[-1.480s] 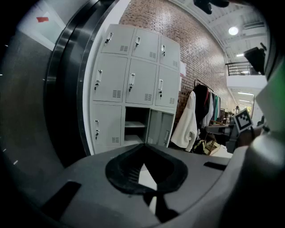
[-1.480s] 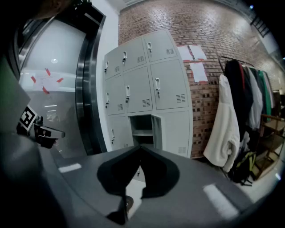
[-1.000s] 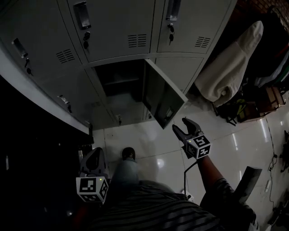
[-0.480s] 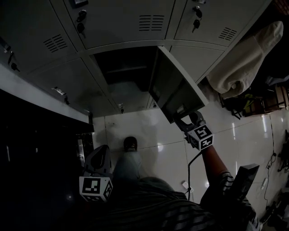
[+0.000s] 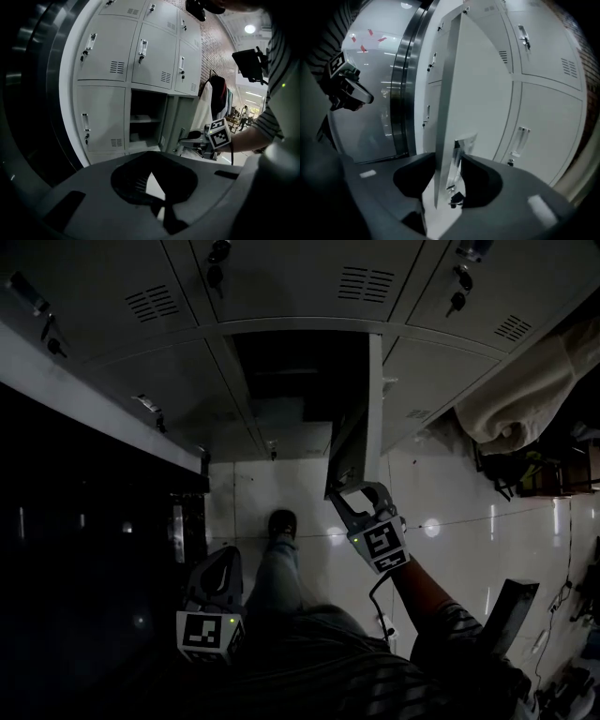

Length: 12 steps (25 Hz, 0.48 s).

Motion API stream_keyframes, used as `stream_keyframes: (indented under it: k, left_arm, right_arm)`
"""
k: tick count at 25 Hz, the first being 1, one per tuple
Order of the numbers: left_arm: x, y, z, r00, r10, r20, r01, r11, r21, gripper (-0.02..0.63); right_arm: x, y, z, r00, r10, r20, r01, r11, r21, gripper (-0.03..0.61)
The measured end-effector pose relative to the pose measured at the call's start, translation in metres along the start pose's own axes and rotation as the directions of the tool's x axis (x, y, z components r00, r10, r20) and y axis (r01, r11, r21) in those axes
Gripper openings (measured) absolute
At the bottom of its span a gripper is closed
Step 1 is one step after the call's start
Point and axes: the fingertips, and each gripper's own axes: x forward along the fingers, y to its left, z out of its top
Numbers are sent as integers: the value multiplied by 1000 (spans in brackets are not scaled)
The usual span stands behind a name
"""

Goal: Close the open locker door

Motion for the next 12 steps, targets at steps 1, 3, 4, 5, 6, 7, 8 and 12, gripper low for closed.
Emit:
stream_keyframes:
  k: [1,3,4,5,6,7,8,12]
  left_arm:
    - [-1,3,-2,1000,13,1,-13,1000,-9,5]
    - [-2,11,-2,999,39,14,-39,999,-27,5]
    - [-3,16,0,998,52,22,-52,998,-35,3]
    - [-4,22,1,997,66,29,-65,997,-43,4]
    - [-5,29,2,996,81,33,-79,996,-51,5]
    - [-6,36,3,995,95,35,-93,994,-59,5]
    - [-7,44,3,993,110,34,-107,992,-68,5]
    - [-1,79,4,986,165,15,-162,980,-119,3]
  right_arm:
    - [10,7,6,1000,-1,4,1,1000,3,173]
    - [28,19,17,1000,-11,10,10,1000,21,175]
    - [37,24,22,1000,-18,13,17,999,31,175]
    - [46,27,28,1000,-25,16,24,999,40,175]
    - [55,31,33,999,-31,19,30,998,47,175]
    - [64,33,38,999,-35,21,34,998,50,175]
    - [74,35,42,999,-37,23,36,998,52,173]
    - [112,40,62,999,-33,31,31,998,60,170]
